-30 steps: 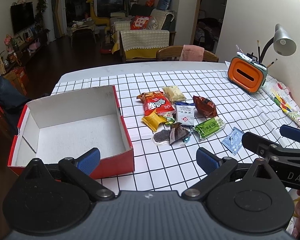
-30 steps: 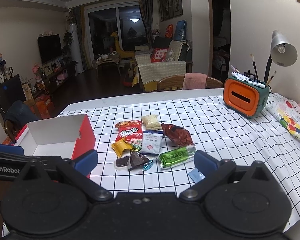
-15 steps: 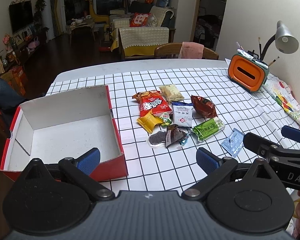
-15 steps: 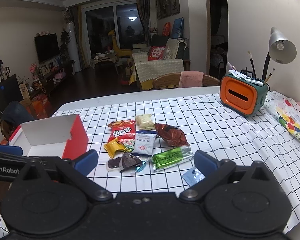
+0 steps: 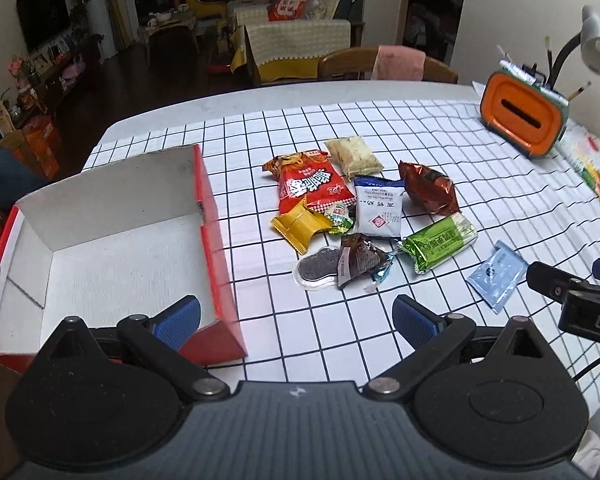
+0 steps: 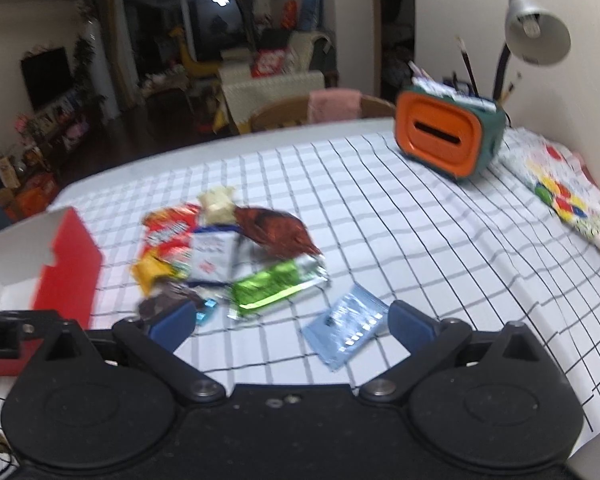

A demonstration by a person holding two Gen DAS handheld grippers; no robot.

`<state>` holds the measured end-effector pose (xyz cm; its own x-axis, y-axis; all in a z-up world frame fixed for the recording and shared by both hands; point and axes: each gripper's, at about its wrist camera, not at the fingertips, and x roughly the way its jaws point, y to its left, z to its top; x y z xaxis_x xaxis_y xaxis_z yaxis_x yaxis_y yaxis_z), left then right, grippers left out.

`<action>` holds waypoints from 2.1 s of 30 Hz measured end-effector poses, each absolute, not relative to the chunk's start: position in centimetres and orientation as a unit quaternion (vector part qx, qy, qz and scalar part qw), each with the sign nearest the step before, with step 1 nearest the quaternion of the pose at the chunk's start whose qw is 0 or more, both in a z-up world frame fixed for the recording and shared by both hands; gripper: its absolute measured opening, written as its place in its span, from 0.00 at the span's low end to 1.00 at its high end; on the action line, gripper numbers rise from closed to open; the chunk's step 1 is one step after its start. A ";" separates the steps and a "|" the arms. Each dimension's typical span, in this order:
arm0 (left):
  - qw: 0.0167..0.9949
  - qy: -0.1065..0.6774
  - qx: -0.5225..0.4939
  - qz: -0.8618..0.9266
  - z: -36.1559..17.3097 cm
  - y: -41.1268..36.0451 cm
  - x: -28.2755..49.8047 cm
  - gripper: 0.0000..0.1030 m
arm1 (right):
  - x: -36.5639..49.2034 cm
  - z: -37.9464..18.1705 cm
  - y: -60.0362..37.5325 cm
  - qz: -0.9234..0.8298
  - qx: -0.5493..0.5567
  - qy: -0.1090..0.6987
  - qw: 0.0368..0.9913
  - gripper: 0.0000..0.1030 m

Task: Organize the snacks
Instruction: 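Grasp the light-blue packet with the right gripper while the left gripper approaches the dark chocolate, then grasp the dark chocolate piece with the left gripper while the right gripper holds the blue packet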

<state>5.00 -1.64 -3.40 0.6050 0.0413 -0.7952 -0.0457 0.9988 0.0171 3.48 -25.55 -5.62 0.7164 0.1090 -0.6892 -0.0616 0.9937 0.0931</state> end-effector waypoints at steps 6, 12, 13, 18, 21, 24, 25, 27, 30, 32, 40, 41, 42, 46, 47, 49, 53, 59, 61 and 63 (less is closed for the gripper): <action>0.892 0.451 0.009 0.020 -4.4 -3.3 7.1 1.00 | 6.9 -9.5 -27.5 0.018 0.032 0.419 0.907 0.97; 0.885 0.465 0.021 0.030 -5.4 -4.3 9.0 1.00 | 10.6 -13.1 -28.2 -0.014 0.050 0.461 0.886 0.92; 0.883 0.467 0.020 0.033 -5.5 -4.4 9.3 1.00 | 11.2 -13.6 -28.4 -0.024 0.057 0.469 0.881 0.90; 0.878 0.476 0.017 0.040 -6.0 -4.7 10.3 1.00 | 13.3 -14.7 -29.7 -0.070 0.124 0.492 0.859 0.84; 0.877 0.478 0.021 0.043 -6.1 -5.0 10.7 1.00 | 14.1 -14.9 -30.2 -0.092 0.143 0.500 0.849 0.83; 0.875 0.481 0.022 0.046 -6.3 -5.3 11.3 1.00 | 14.6 -15.3 -30.3 -0.115 0.153 0.513 0.837 0.79; 0.874 0.483 0.021 0.048 -6.4 -5.3 11.5 1.00 | 14.8 -15.5 -30.3 -0.122 0.159 0.517 0.832 0.78; 0.871 0.488 0.017 0.051 -6.7 -5.4 11.9 1.00 | 15.1 -15.7 -30.4 -0.129 0.172 0.524 0.824 0.77; 0.867 0.495 0.010 0.054 -7.1 -5.4 12.6 1.00 | 15.5 -15.8 -29.9 -0.125 0.178 0.529 0.821 0.72; 0.863 0.502 0.008 0.056 -7.5 -5.6 13.1 1.00 | 15.7 -15.8 -29.5 -0.121 0.170 0.530 0.822 0.71; 0.846 0.529 -0.022 0.064 -9.5 -5.8 15.8 0.99 | 15.5 -15.4 -30.1 -0.099 0.145 0.527 0.832 0.47; 0.844 0.532 -0.027 0.067 -9.9 -5.8 16.2 0.99 | 15.4 -15.3 -30.2 -0.093 0.146 0.525 0.833 0.47; 0.841 0.536 -0.034 0.069 -10.2 -5.7 16.6 0.99 | 15.4 -15.4 -30.4 -0.087 0.146 0.524 0.834 0.46; 0.828 0.550 -0.078 0.079 -11.6 -5.0 18.1 0.96 | 15.2 -15.4 -30.9 -0.065 0.147 0.522 0.838 0.46; 0.822 0.555 -0.092 0.083 -11.9 -4.8 18.5 0.94 | 15.1 -15.4 -31.1 -0.061 0.148 0.521 0.838 0.45; 0.810 0.566 -0.124 0.091 -12.7 -4.2 19.2 0.88 | 15.0 -15.4 -31.4 -0.056 0.148 0.520 0.839 0.46; 0.790 0.581 -0.165 0.101 -13.8 -3.7 20.0 0.75 | 15.0 -15.4 -31.7 -0.051 0.148 0.519 0.840 0.46; 0.795 0.581 -0.150 0.094 -14.3 -4.6 20.3 0.62 | 14.9 -15.4 -31.8 -0.048 0.148 0.517 0.842 0.45; 0.797 0.579 -0.149 0.090 -14.2 -4.7 20.3 0.50 | 14.8 -15.3 -32.0 -0.048 0.152 0.515 0.842 0.45; 0.798 0.577 -0.148 0.089 -14.1 -4.6 20.1 0.43 | 14.8 -15.2 -32.0 -0.046 0.151 0.513 0.844 0.45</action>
<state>20.15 -4.63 -14.11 0.3171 -0.0287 -0.9480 -0.3142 0.9399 -0.1335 14.77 -32.02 -15.19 0.4696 0.0774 -0.8795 0.2319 0.9504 0.2074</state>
